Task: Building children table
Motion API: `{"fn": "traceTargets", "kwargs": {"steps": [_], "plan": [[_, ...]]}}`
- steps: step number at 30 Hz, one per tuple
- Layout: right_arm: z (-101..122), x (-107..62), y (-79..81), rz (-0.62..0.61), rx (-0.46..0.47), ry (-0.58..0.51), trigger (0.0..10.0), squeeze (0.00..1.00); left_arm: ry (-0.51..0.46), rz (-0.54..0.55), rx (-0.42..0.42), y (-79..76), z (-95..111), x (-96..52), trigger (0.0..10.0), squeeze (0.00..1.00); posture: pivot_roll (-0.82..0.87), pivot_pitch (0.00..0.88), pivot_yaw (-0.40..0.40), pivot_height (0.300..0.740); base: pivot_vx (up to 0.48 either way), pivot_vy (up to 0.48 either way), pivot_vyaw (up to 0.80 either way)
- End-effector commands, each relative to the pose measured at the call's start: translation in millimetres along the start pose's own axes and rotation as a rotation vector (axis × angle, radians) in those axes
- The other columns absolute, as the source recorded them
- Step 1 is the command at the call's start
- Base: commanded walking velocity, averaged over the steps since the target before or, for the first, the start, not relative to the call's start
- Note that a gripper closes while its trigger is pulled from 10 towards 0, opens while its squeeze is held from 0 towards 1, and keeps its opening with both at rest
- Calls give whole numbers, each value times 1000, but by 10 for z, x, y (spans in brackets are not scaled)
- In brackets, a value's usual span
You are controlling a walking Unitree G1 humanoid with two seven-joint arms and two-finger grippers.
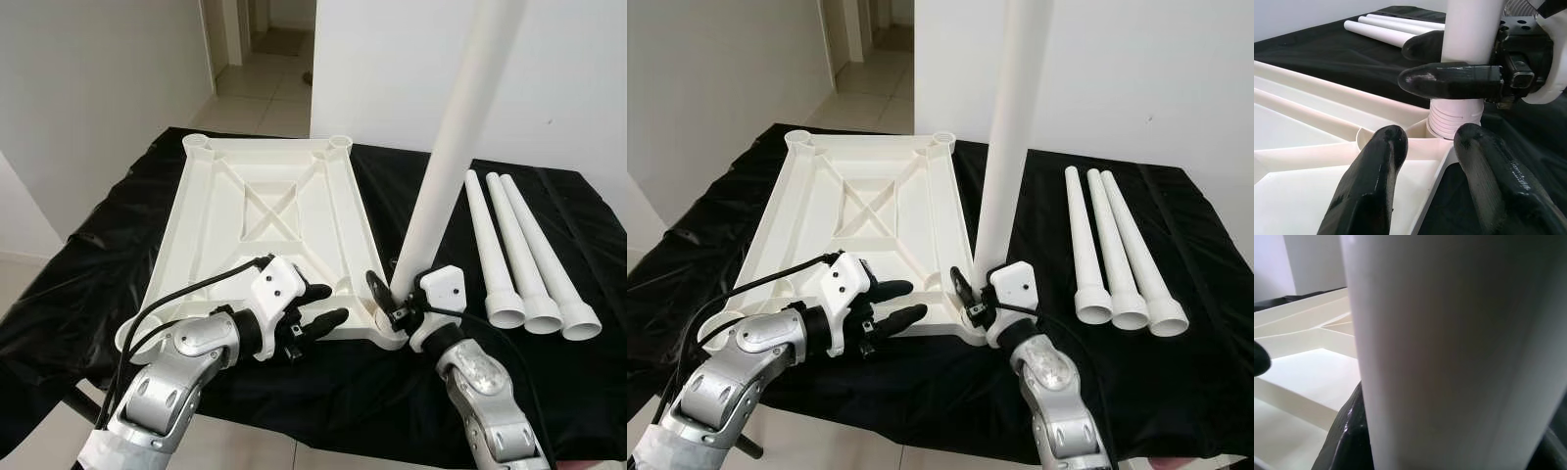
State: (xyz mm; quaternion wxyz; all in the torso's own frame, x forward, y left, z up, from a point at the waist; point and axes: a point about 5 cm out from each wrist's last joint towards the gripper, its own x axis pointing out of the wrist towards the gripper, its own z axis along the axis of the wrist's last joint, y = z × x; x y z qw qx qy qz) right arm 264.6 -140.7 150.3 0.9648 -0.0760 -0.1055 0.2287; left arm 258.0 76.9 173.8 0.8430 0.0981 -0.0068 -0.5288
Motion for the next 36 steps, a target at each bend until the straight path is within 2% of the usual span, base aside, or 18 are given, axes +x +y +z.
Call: {"fn": "traceTargets", "kwargs": {"steps": [1,13,17,21,26,36], "plan": [[-177,-86,76,42,36,76,10000,0,4,2,2,-8,14,-18,10000,0,11,71,17,740,0,0,0],[-210,-90,39,36,6,91,10000,0,5,-1,-2,-13,19,-22,10000,0,12,74,19,740,0,0,0],[-227,-78,31,28,23,110,10000,0,6,-1,-2,-17,20,-22,10000,0,13,75,20,740,0,0,0],[-258,8,-31,-32,62,173,10000,0,8,0,-3,-19,22,-25,10000,0,19,71,16,740,0,0,0],[-292,61,-66,-42,94,214,10000,0,7,3,-2,-16,27,-28,10000,0,21,66,13,740,0,0,0],[-301,98,-95,-57,113,224,10000,0,10,3,1,-21,26,-36,10000,0,23,61,10,740,0,0,0]]}}
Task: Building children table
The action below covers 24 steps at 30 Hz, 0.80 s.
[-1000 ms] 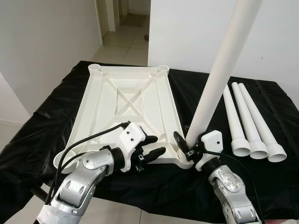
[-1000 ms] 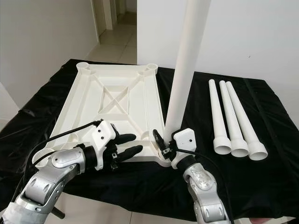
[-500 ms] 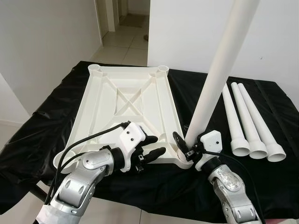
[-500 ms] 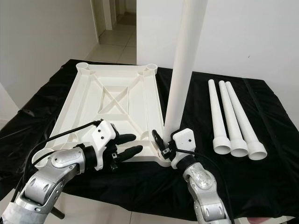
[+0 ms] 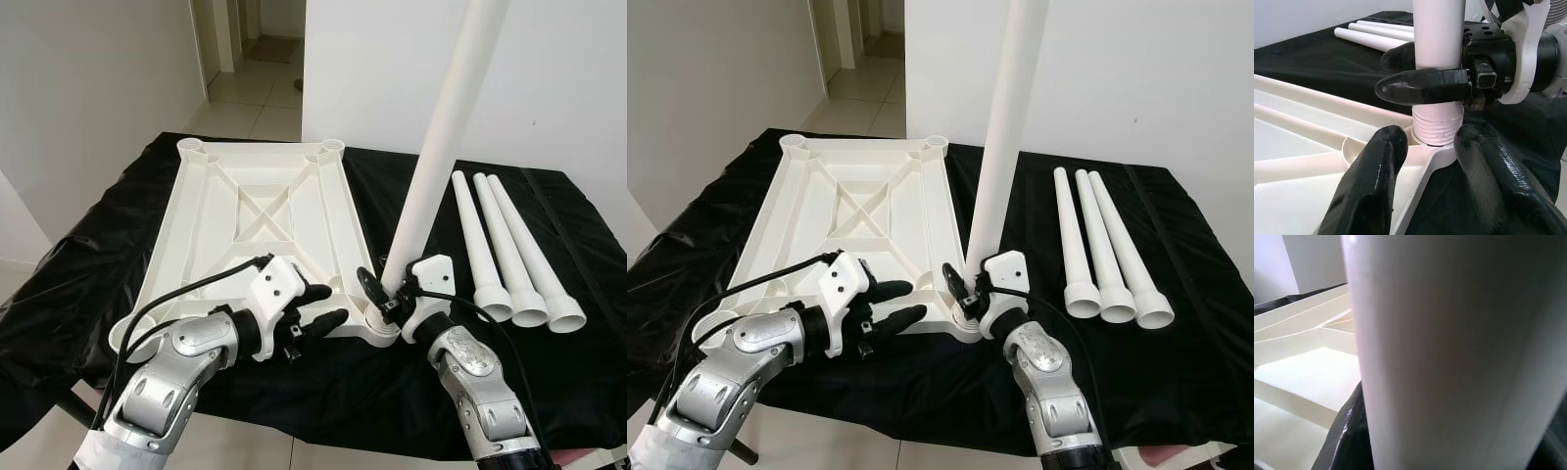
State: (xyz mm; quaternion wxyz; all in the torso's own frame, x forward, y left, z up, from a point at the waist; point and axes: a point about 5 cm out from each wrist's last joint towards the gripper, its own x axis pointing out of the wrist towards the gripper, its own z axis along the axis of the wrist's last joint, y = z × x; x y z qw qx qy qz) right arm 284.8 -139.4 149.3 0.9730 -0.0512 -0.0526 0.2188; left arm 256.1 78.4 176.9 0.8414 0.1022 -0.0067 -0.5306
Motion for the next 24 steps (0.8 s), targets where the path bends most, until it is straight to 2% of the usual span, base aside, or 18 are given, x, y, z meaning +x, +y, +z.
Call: {"fn": "traceTargets", "kwargs": {"steps": [1,3,7,14,18,20,23,24], "plan": [[-248,-58,-41,-39,42,129,10000,0,6,8,-6,-15,-4,-12,10000,0,23,61,10,740,0,0,0],[-247,-57,-41,-40,43,131,10000,0,6,8,-6,-15,-4,-12,10000,0,23,61,10,740,0,0,0],[-420,-171,-170,-180,177,168,10000,0,6,10,-7,-14,-2,-21,10000,0,20,56,6,740,0,0,0],[-490,-220,-230,-254,223,185,10000,0,6,7,-5,-12,1,-23,10000,0,18,59,8,740,0,0,0],[-487,-218,-223,-248,211,183,10000,0,7,7,-5,-9,2,-23,10000,0,18,61,10,740,0,0,0],[-457,-212,-167,-203,126,167,10000,0,8,8,-5,-6,3,-25,10000,0,19,66,11,740,0,0,0],[-444,-208,-141,-182,93,160,10000,0,9,8,-5,-4,4,-26,10000,0,19,67,11,740,0,0,0],[-432,-207,-106,-155,55,153,10000,0,9,9,-5,-3,2,-29,10000,0,19,67,11,740,0,0,0]]}}
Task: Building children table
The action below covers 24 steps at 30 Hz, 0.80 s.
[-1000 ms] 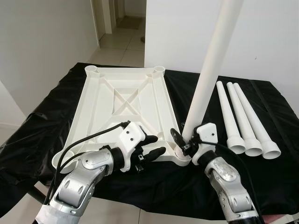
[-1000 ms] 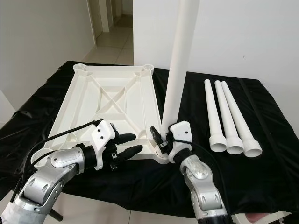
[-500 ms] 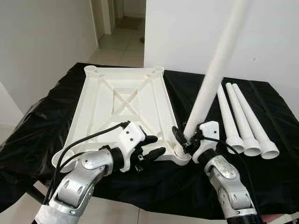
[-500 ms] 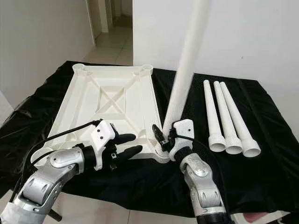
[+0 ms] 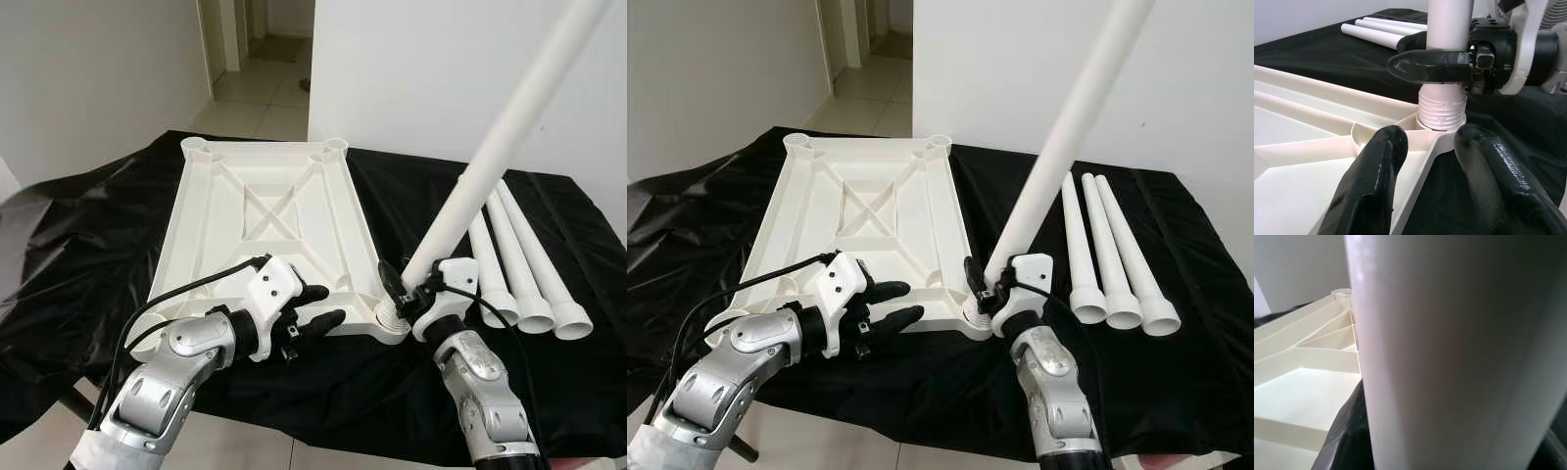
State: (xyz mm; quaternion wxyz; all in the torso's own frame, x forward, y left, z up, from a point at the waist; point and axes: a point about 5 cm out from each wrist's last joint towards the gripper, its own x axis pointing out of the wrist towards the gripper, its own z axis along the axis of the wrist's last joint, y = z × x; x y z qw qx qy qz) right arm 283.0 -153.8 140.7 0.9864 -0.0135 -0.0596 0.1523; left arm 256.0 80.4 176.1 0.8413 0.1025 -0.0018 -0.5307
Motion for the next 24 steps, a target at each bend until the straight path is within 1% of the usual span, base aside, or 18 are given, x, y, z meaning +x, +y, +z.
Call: {"fn": "traceTargets", "kwargs": {"steps": [1,3,5,6,8,14,16,18,20,24], "plan": [[-336,-127,-35,-21,-22,173,10000,0,1,11,-1,-11,13,-11,10000,0,19,67,11,740,0,0,0],[-321,-144,47,41,-99,152,10000,0,2,18,-1,-2,12,-20,10000,0,21,73,11,740,0,0,0],[-321,-144,47,41,-99,152,10000,0,2,18,-1,-2,12,-20,10000,0,21,73,11,740,0,0,0],[-319,-156,81,65,-122,144,10000,0,2,22,-2,1,13,-24,10000,0,21,73,11,740,0,0,0],[-319,-163,100,77,-133,140,10000,0,1,25,-2,3,13,-27,10000,0,21,73,11,740,0,0,0],[-355,-189,106,96,-163,149,10000,0,1,30,-4,11,17,-34,10000,0,21,78,12,740,0,0,0],[-338,-198,123,118,-169,133,10000,0,2,29,-3,9,17,-37,10000,0,21,82,14,740,0,0,0],[-311,-232,171,176,-203,105,10000,0,2,27,-4,6,19,-41,10000,0,20,83,15,740,0,0,0],[-296,-247,189,196,-215,87,10000,0,2,26,-4,6,19,-41,10000,0,20,83,15,740,0,0,0],[-287,-251,168,178,-214,68,10000,0,2,26,-2,10,25,-42,10000,0,22,84,17,740,0,0,0]]}}
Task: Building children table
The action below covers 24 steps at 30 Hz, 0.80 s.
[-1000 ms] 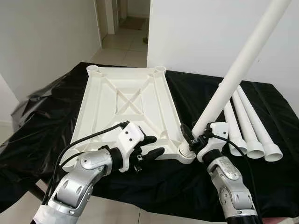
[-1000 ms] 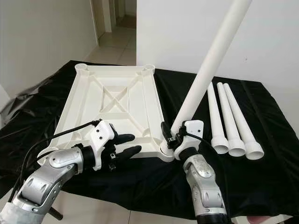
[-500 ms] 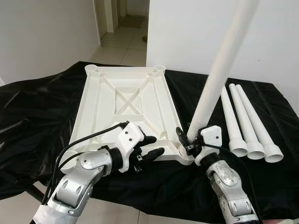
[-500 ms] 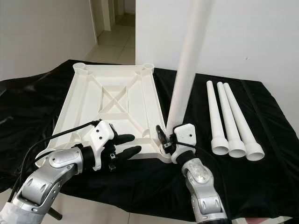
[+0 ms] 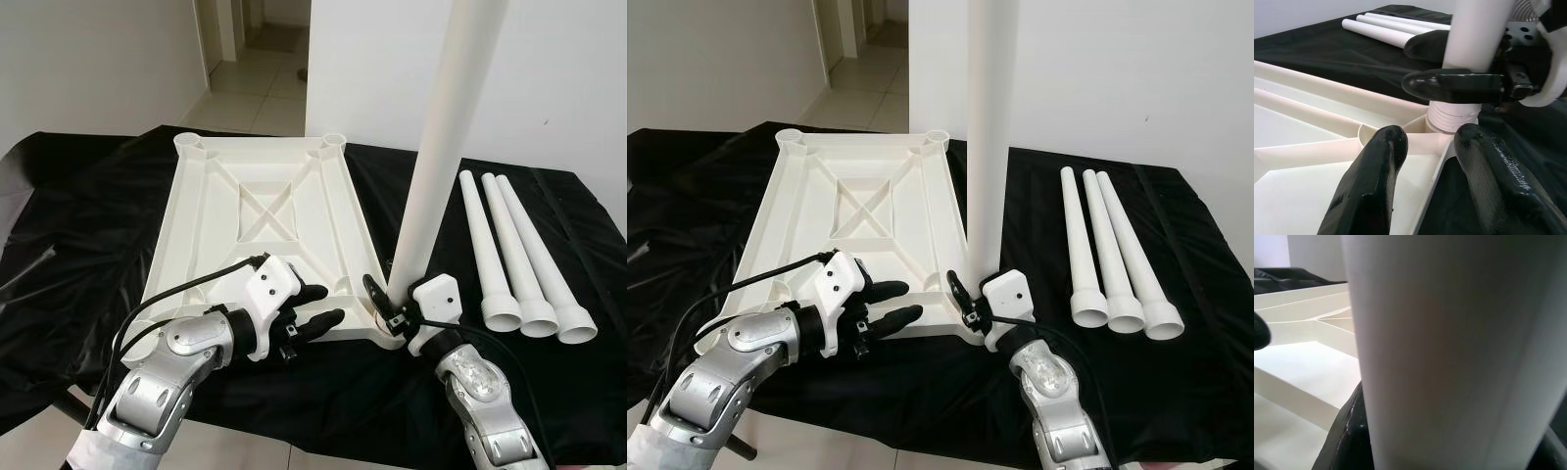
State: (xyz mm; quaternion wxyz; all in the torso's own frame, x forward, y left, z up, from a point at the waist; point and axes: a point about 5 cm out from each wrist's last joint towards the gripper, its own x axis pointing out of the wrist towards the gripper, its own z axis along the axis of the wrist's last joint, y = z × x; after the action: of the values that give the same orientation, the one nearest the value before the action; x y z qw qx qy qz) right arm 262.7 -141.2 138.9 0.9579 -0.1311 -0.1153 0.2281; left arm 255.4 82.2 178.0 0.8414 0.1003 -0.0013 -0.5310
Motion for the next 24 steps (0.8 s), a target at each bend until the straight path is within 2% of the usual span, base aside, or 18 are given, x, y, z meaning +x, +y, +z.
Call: {"fn": "traceTargets", "kwargs": {"steps": [1,7,11,14,17,18,22,24], "plan": [[-278,-112,74,22,40,142,10000,0,4,27,2,5,9,-22,10000,0,22,84,17,740,0,0,0],[-329,-104,34,-19,82,174,10000,0,5,27,2,4,9,-24,10000,0,22,84,18,740,0,0,0],[-390,-88,-3,-51,103,233,10000,0,5,26,2,3,11,-27,10000,0,24,85,19,740,0,0,0],[-409,-12,-88,-70,137,298,10000,0,5,26,2,5,15,-23,10000,0,24,84,16,740,0,0,0],[-403,1,-96,-66,142,298,10000,0,5,25,2,5,16,-21,10000,0,24,84,16,740,0,0,0],[-404,10,-101,-70,178,303,10000,0,6,26,2,6,16,-21,10000,0,24,84,16,740,0,0,0],[-416,31,-143,-98,228,301,10000,0,4,32,2,11,20,-25,10000,0,28,80,10,740,0,0,0],[-416,31,-143,-98,228,301,10000,0,4,32,2,11,20,-25,10000,0,28,80,10,740,0,0,0]]}}
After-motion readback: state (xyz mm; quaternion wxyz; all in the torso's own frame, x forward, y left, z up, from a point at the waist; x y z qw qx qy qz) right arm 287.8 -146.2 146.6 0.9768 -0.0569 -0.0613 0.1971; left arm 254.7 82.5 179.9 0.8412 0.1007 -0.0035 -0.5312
